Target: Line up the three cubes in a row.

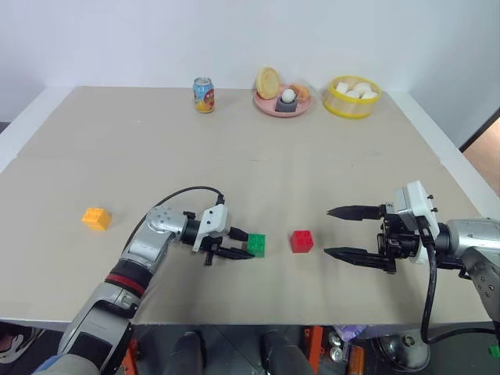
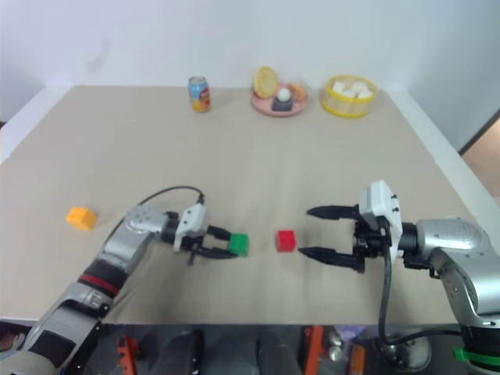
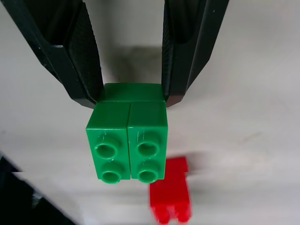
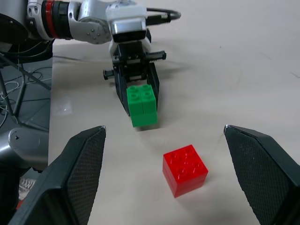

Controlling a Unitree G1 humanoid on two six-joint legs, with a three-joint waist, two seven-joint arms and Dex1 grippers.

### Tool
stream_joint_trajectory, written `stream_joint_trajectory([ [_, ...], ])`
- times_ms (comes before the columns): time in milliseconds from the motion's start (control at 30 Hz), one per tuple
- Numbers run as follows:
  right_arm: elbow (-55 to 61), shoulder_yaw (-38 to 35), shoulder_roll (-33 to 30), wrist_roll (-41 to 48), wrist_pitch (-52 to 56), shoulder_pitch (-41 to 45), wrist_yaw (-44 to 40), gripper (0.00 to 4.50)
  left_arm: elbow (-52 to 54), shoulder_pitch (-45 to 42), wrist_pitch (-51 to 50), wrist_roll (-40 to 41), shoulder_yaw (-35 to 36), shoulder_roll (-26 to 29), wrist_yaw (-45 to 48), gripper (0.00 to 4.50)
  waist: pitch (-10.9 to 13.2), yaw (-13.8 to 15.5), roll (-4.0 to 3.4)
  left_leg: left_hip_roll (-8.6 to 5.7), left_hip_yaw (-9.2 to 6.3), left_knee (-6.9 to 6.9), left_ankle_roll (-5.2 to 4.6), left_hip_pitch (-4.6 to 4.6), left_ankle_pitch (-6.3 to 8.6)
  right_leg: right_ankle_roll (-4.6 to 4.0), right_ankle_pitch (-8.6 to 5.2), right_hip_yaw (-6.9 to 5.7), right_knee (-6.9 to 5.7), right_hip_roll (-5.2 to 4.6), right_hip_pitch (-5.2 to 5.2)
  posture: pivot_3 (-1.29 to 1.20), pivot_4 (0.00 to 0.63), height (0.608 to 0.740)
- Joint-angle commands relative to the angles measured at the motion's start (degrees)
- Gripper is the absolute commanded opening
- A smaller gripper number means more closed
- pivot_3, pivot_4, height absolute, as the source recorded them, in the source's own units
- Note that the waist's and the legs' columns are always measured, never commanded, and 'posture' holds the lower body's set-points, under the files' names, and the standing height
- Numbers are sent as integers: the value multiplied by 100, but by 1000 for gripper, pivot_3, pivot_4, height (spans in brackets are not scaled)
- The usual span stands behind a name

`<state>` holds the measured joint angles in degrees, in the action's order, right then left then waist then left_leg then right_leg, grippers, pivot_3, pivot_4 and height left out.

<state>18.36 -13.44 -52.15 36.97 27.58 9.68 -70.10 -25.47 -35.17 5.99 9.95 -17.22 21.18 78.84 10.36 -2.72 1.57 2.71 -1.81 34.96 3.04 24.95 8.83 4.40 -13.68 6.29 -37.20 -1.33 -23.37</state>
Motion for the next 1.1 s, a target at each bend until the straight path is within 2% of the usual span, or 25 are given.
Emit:
stream_joint_trajectory([
  [33,-31,-5,41,47,-60,150,51,4174,85,27,92,-159,85,15,-334,1252,0,1,0,0,0,0,0,0,0,0,0,0,0,0,0,0,150,740],
  [533,-239,183,90,-58,-129,437,94,4174,802,404,-475,-97,-36,154,-382,1252,-1,1,-1,0,0,4,0,0,0,3,3,0,0,1,2,0,150,740],
  [967,-230,160,103,-103,-128,449,169,4174,467,247,-350,-219,-22,76,-490,1252,-1,2,-2,0,-1,4,0,-1,0,3,4,0,0,1,2,0,150,740],
  [1033,-232,165,105,-101,-125,459,185,4174,347,179,-293,-268,28,26,-638,2271,-1,2,-1,0,0,5,0,-1,0,3,5,0,0,0,3,0,150,740],
  [1100,-238,175,108,-103,-124,472,194,4174,247,123,-277,-294,53,-5,-721,2884,-1,2,-2,0,-1,9,-1,-1,-1,4,8,0,0,1,4,0,150,740],
])
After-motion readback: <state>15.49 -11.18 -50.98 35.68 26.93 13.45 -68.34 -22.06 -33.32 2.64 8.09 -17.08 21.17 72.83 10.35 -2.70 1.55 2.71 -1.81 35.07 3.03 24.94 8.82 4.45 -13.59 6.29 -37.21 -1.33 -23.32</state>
